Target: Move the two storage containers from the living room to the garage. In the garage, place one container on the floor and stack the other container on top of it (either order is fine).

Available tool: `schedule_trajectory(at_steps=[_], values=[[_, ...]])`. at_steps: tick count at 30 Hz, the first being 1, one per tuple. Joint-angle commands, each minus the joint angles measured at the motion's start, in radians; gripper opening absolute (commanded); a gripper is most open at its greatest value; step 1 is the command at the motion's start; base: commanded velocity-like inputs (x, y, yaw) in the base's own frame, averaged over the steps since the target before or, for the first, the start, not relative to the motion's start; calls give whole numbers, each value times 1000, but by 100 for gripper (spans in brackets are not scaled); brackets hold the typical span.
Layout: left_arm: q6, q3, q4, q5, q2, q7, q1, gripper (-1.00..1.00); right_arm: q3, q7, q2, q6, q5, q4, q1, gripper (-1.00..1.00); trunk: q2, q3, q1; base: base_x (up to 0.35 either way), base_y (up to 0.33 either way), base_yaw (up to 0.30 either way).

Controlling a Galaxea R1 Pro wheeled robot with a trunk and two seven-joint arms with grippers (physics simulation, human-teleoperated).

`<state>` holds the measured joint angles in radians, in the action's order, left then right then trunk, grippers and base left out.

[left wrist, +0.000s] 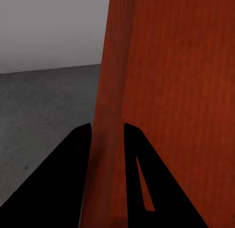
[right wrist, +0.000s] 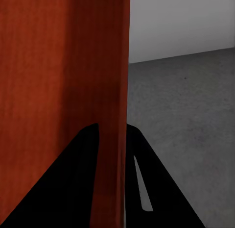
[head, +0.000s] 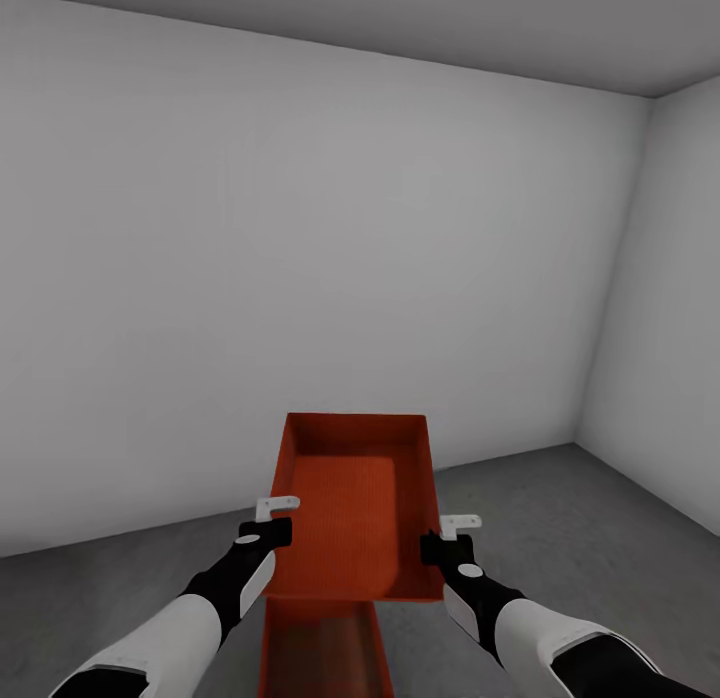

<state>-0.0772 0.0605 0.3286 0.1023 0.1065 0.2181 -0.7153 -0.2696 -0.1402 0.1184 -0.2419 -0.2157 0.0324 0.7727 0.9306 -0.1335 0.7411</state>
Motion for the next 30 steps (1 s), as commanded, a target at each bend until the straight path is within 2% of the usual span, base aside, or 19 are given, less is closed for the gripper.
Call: schedule_trajectory(at_steps=[1, 18, 30], values=[[-7, -34, 6, -12, -14, 53, -1, -100, 18, -7, -40, -6, -19, -11, 0, -100, 1, -3, 0, 0, 0, 0], [-7, -34, 7, -12, -15, 54, -2, -100, 18, -6, -40, -8, -17, -11, 0, -100, 1, -30, 0, 0, 0, 2], [-7, -35, 7, -12, -16, 54, -2, -100, 18, -6, -40, -7, -17, -11, 0, -100, 1, -49, 0, 0, 0, 82]])
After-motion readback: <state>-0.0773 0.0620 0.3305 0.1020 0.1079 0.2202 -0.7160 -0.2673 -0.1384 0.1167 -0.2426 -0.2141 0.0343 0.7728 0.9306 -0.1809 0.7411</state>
